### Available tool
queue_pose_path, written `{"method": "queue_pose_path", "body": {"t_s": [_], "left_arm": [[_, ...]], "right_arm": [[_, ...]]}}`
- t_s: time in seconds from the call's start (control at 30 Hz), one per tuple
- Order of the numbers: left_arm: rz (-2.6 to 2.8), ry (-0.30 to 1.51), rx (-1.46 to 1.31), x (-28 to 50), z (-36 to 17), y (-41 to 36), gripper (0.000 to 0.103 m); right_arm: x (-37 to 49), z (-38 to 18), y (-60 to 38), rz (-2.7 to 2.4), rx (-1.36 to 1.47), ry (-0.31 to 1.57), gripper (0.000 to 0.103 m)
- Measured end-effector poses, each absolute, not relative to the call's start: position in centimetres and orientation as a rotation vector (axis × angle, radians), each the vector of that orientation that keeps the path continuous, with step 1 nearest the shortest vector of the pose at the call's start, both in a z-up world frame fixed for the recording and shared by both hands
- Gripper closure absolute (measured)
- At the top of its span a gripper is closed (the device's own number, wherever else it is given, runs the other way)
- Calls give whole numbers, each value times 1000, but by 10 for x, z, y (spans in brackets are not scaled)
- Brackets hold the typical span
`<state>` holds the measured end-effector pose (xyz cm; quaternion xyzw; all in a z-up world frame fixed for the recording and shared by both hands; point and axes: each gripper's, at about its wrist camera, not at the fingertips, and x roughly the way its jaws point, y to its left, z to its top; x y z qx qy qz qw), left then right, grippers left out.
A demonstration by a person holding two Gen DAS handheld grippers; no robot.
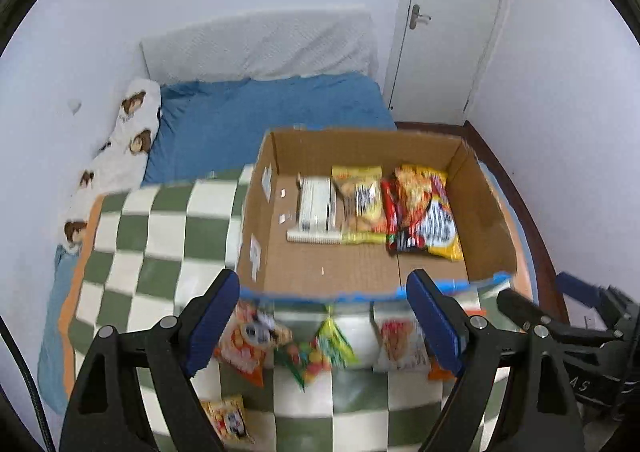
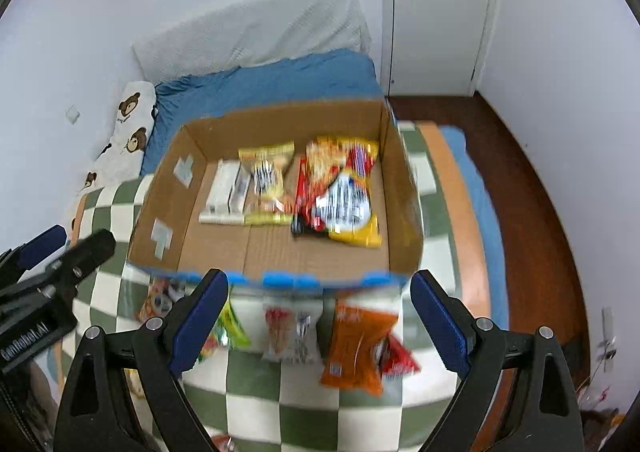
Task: Organize snacks
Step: 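Grasp the brown cake packet with the left gripper while the right grasps the white printed packet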
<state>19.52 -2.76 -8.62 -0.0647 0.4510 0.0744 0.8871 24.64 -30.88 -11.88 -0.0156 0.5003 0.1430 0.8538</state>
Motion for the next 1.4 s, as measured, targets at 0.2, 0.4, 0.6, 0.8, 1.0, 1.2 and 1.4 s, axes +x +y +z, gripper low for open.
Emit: {"method": "queue_pose_path", "body": {"t_s": [0.2,0.4,0.6,0.8,1.0,1.2,1.4], "left_arm": [[172,1111,-144,142,-147,-30,18],[197,1427,-231,81,-250,-24,18],[235,1582,-455,43,-312,-5,18],[252,1613,-578,31,-330,0,18],[193,1661,-658,36,-345,-29,18],[187,1689,-603,61,-368,-63,30],[97,1585,-264,76,-350,-103,49]], "right_arm": [[197,-178,-334,339,18,1227,8],[129,-260,-332,441,31,1484,8],[78,-326,-306,570,-46,1642,13],[64,-380,-289,570,-35,1741,31],[56,-373,-293,561,-98,1667,55],[74,-355,-327,471,-66,1605,55],[90,-349,-342,452,-28,1593,53]]}}
